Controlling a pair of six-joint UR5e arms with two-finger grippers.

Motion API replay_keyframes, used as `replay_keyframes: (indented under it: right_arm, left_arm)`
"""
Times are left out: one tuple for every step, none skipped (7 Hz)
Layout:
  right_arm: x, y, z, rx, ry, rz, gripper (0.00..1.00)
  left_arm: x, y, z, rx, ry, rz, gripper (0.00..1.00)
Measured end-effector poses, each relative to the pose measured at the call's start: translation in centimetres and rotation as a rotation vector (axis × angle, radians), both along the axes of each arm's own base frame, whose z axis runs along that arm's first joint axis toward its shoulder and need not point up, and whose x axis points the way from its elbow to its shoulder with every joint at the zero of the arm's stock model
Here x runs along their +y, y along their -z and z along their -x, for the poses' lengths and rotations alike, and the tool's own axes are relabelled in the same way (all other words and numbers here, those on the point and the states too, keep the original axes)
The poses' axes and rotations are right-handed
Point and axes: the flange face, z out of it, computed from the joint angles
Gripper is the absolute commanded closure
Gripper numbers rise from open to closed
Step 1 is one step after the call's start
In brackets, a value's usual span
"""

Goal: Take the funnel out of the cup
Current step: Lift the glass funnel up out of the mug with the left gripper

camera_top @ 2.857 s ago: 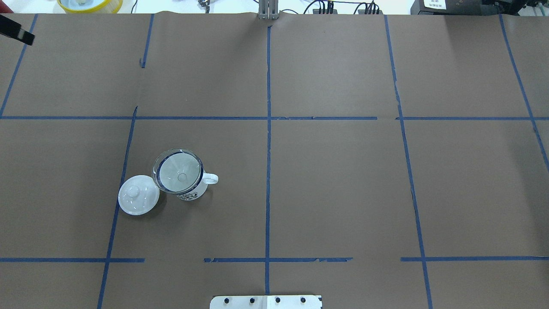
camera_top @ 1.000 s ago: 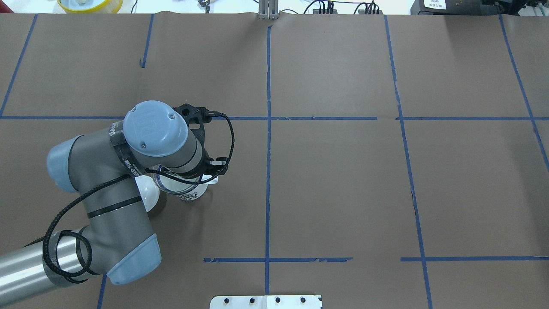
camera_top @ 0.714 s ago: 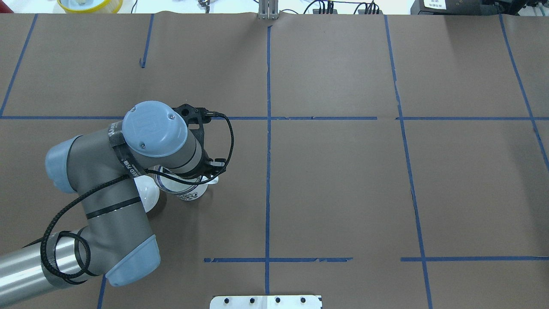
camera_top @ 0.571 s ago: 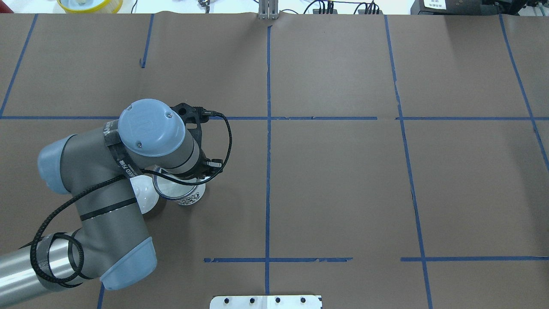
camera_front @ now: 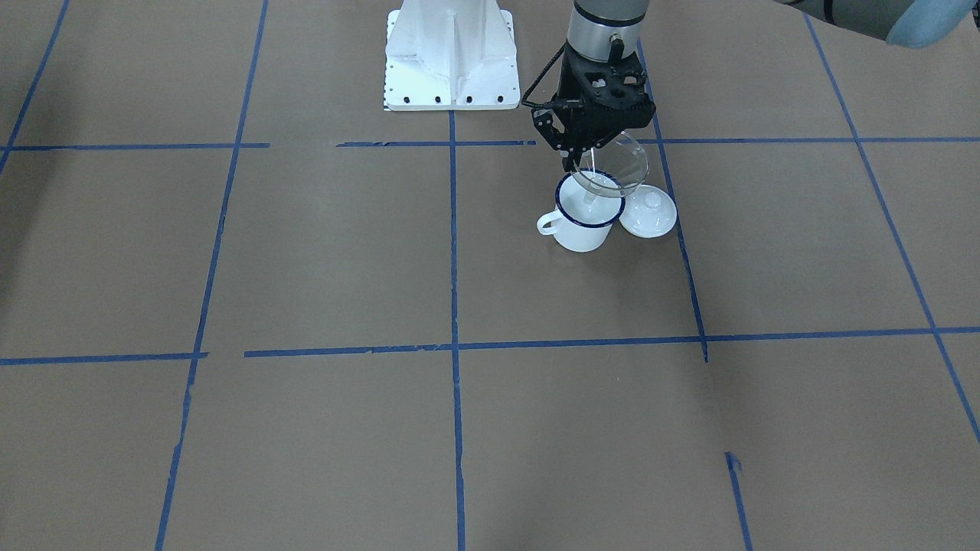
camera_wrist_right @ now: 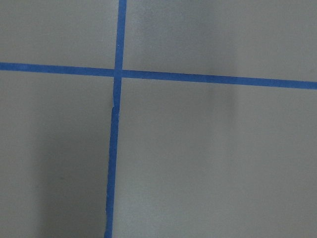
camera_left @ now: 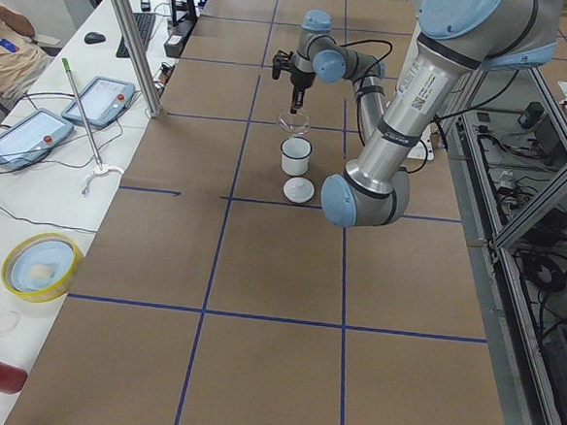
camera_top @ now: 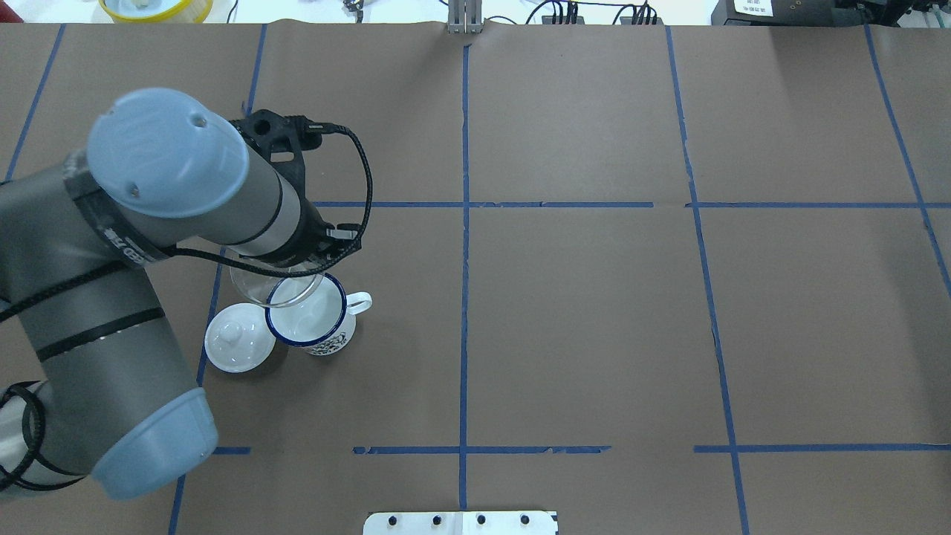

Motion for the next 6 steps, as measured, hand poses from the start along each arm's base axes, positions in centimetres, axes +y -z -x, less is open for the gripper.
replay_keyframes:
  right_arm:
    - [0.0, 0.0, 0.0, 0.0, 0.0, 0.0, 0.0]
    - [0.0, 0.0, 0.0, 0.0, 0.0, 0.0, 0.0]
    - [0.0, 0.0, 0.0, 0.0, 0.0, 0.0, 0.0]
    - [0.0, 0.0, 0.0, 0.0, 0.0, 0.0, 0.0]
    - [0.0, 0.0, 0.0, 0.0, 0.0, 0.0, 0.0]
    - [0.0, 0.0, 0.0, 0.0, 0.0, 0.0, 0.0]
  left_arm:
    - [-1.8, 0.4, 1.6, 0.044, 0.114, 0.016, 1.0]
    - [-4.0, 0.2, 2.0, 0.101, 0.259, 0.031, 1.0]
    - [-6.9, -0.7, 1.7, 0.182, 0.406, 0.054, 1.0]
    - [-10.1, -2.3, 1.0, 0.273, 0.548, 0.08, 1.0]
    - [-13.5, -5.2, -0.4, 0.357, 0.705, 0.112, 1.0]
    - [-16.4, -8.8, -2.1, 0.426, 0.851, 0.141, 1.0]
